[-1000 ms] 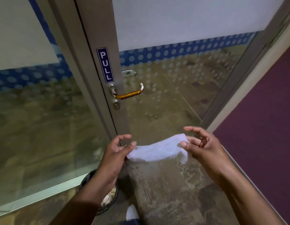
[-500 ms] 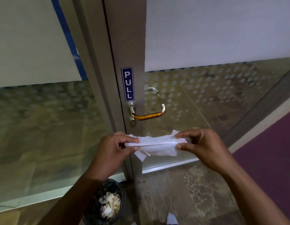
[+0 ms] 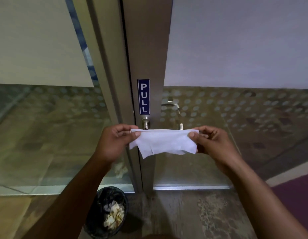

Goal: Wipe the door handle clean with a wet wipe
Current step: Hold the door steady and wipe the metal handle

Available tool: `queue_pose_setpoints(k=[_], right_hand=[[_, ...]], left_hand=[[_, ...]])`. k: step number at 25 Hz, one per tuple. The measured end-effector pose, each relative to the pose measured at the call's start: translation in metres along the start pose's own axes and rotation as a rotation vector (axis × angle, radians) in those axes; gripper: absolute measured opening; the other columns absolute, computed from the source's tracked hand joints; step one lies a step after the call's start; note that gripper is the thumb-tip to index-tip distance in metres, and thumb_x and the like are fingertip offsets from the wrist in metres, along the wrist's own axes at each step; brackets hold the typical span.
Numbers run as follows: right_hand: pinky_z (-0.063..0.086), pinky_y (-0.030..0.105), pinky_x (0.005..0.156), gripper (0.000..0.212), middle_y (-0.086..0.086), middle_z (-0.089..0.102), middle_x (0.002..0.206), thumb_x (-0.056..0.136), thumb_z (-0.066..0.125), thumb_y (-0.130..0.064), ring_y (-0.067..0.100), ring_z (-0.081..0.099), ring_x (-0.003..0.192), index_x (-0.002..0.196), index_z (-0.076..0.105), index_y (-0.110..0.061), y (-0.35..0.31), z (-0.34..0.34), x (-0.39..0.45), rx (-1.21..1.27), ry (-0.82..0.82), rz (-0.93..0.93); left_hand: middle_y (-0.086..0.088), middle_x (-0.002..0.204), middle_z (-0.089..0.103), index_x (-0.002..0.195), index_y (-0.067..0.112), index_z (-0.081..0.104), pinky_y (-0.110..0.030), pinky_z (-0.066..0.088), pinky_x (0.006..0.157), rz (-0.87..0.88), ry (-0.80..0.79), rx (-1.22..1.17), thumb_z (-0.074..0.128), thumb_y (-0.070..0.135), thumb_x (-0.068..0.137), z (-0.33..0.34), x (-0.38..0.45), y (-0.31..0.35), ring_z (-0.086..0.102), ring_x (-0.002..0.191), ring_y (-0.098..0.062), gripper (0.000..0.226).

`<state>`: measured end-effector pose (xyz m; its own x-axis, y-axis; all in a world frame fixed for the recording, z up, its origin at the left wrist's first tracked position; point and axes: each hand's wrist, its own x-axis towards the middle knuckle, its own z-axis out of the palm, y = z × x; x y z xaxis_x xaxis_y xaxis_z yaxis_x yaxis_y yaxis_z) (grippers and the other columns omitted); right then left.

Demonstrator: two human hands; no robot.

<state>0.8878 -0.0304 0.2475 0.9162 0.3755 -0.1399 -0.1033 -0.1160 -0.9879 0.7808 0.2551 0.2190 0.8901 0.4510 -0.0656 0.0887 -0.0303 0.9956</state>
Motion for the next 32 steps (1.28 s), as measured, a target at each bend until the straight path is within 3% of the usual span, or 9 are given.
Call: queue_pose_setpoints(k=[2, 5, 9, 12, 16, 20, 25, 28, 32], right_hand=[[0.057, 0.026, 0.052, 0.007, 0.013, 0.081, 0.079, 0.095, 0.075, -0.009, 0.014, 0.069, 0.060, 0.097, 0.082, -0.010, -0.001, 0.002, 0.014, -0.084, 0.071, -0.018], [0.047, 0.023, 0.047, 0.014, 0.000, 0.071, 0.059, 0.090, 0.079, -0.008, 0.009, 0.058, 0.047, 0.078, 0.076, -0.016, 0.005, 0.006, 0.028, -0.290, 0.147, -0.091], [0.044, 0.021, 0.057, 0.024, 0.000, 0.062, 0.067, 0.084, 0.084, -0.012, 0.011, 0.052, 0.057, 0.076, 0.062, -0.015, 0.015, 0.010, 0.029, -0.460, 0.259, -0.152], [0.041, 0.027, 0.067, 0.019, 0.000, 0.058, 0.086, 0.084, 0.078, -0.009, 0.019, 0.058, 0.078, 0.083, 0.062, -0.017, 0.017, 0.016, 0.013, -0.702, 0.384, -0.427], [0.049, 0.039, 0.079, 0.021, 0.007, 0.068, 0.103, 0.086, 0.074, -0.004, 0.027, 0.063, 0.093, 0.105, 0.076, -0.014, 0.019, 0.069, -0.006, -0.922, 0.144, -0.866], [0.048, 0.040, 0.102, 0.035, 0.015, 0.065, 0.137, 0.100, 0.061, -0.011, 0.035, 0.062, 0.121, 0.135, 0.067, -0.010, 0.028, 0.125, 0.017, -1.122, -0.049, -0.741], [0.045, 0.047, 0.108, 0.043, 0.022, 0.060, 0.142, 0.092, 0.062, 0.007, 0.040, 0.056, 0.131, 0.136, 0.064, 0.002, 0.041, 0.133, 0.034, -1.164, -0.063, -0.738], [0.046, 0.047, 0.106, 0.041, 0.020, 0.065, 0.135, 0.092, 0.064, 0.007, 0.038, 0.060, 0.126, 0.132, 0.068, 0.000, 0.047, 0.129, 0.034, -1.144, -0.022, -0.758], [0.053, 0.054, 0.104, 0.040, 0.014, 0.076, 0.101, 0.080, 0.080, 0.011, 0.034, 0.070, 0.087, 0.119, 0.076, 0.000, 0.057, 0.108, 0.035, -1.127, 0.089, -0.908]], left_hand=[[-0.009, 0.094, 0.086, 0.098, 0.020, 0.085, -0.033, 0.067, 0.075, -0.028, 0.072, -0.052, 0.082, -0.001, 0.096, 0.005, 0.011, -0.001, 0.081, 0.083, -0.020, 0.021], [0.000, 0.081, 0.082, 0.091, 0.022, 0.079, -0.025, 0.062, 0.066, 0.025, 0.230, 0.085, 0.090, 0.004, 0.090, 0.016, 0.023, -0.005, 0.076, 0.073, -0.013, 0.021], [0.003, 0.075, 0.067, 0.085, 0.014, 0.071, -0.029, 0.052, 0.065, 0.248, 0.423, 0.379, 0.092, 0.005, 0.086, 0.026, 0.026, -0.013, 0.058, 0.065, -0.011, 0.024], [-0.004, 0.080, 0.065, 0.083, 0.010, 0.068, -0.038, 0.053, 0.062, 0.432, 0.451, 0.525, 0.087, -0.004, 0.089, 0.019, 0.018, -0.013, 0.057, 0.068, -0.017, 0.023], [-0.018, 0.094, 0.071, 0.089, 0.001, 0.074, -0.046, 0.049, 0.081, 0.929, 0.459, 0.897, 0.080, -0.007, 0.086, -0.002, 0.013, 0.019, 0.067, 0.089, -0.038, 0.010], [-0.025, 0.138, 0.069, 0.120, 0.004, 0.079, -0.062, 0.032, 0.123, 1.341, 0.419, 1.112, 0.069, 0.011, 0.102, -0.024, 0.044, 0.081, 0.049, 0.143, -0.043, 0.021], [-0.026, 0.162, 0.050, 0.144, 0.007, 0.068, -0.069, 0.028, 0.126, 1.536, 0.310, 1.362, 0.059, 0.024, 0.112, -0.029, 0.083, 0.121, 0.042, 0.152, -0.051, 0.037], [-0.025, 0.166, 0.046, 0.155, 0.009, 0.059, -0.068, 0.029, 0.126, 1.552, 0.340, 1.439, 0.055, 0.027, 0.115, -0.028, 0.096, 0.121, 0.041, 0.154, -0.048, 0.044], [-0.022, 0.168, 0.044, 0.161, 0.012, 0.052, -0.064, 0.027, 0.127, 1.588, 0.394, 1.464, 0.052, 0.030, 0.115, -0.031, 0.105, 0.117, 0.040, 0.156, -0.044, 0.049]])
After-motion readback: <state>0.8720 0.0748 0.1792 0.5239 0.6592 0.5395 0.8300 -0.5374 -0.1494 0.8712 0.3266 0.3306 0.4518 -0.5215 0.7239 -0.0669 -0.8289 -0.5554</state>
